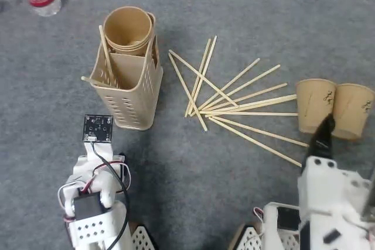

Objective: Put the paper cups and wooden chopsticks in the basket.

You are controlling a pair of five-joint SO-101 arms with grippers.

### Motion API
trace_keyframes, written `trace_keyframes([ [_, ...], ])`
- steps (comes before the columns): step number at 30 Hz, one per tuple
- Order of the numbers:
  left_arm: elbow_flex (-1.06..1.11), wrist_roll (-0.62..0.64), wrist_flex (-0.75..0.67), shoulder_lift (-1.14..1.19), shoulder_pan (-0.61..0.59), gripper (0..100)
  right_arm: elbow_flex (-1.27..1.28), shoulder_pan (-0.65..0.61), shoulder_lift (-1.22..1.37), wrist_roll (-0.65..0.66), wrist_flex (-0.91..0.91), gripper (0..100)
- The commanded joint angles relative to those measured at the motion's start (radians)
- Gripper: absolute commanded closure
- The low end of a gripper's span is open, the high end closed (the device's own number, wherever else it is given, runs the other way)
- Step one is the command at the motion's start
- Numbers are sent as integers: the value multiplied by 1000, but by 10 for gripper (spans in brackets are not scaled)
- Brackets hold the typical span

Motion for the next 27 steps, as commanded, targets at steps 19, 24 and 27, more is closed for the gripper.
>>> trace_keyframes([
  [19,-12,-15,6,-9,5,844,973,-213,-559,-20,-432,713],
  [24,-12,-15,6,-9,5,844,1108,-252,-559,-15,-541,713],
  [27,-12,-15,6,-9,5,844,1203,-243,-562,-12,-590,714],
])
